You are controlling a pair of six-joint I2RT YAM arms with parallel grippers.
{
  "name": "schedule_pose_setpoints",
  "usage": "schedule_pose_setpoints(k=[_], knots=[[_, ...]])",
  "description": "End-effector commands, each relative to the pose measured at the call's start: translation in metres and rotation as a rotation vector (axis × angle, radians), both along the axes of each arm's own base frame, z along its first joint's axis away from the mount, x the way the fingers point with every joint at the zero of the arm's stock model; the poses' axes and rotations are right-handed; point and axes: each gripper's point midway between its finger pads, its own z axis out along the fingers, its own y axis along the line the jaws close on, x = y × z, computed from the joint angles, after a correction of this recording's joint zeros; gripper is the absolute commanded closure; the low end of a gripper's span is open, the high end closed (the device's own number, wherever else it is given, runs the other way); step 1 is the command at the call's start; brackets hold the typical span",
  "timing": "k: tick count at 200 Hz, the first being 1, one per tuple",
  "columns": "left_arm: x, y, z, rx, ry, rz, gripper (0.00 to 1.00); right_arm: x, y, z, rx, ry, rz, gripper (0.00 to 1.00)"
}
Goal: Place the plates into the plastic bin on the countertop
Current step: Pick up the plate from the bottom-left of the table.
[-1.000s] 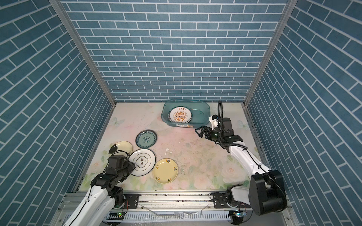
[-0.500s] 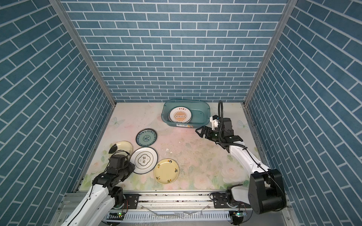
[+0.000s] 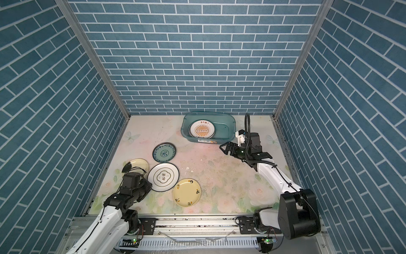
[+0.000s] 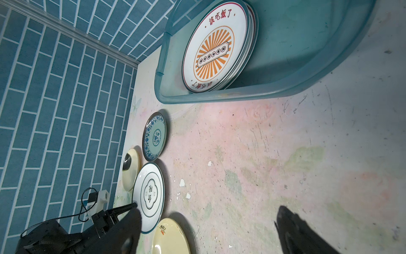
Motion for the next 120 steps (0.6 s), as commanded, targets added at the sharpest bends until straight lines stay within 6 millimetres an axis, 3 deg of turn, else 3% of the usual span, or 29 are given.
schedule_pose_setpoints(k=[1,77,120], knots=[[-0.019,0.005,-0.01,0.03,0.098,-0.009,0.97,0.0,-0.001,-0.004,0.013,0.014,-0.007,0.05],[0.003,-0.003,0.026,0.014,0.041,-0.038,1.0,0.003,0.002,-0.011,0.006,0.022,0.016,0.05],[0.02,-0.009,0.064,-0.015,-0.044,-0.049,1.0,0.006,0.007,-0.01,0.027,0.027,0.029,0.05]])
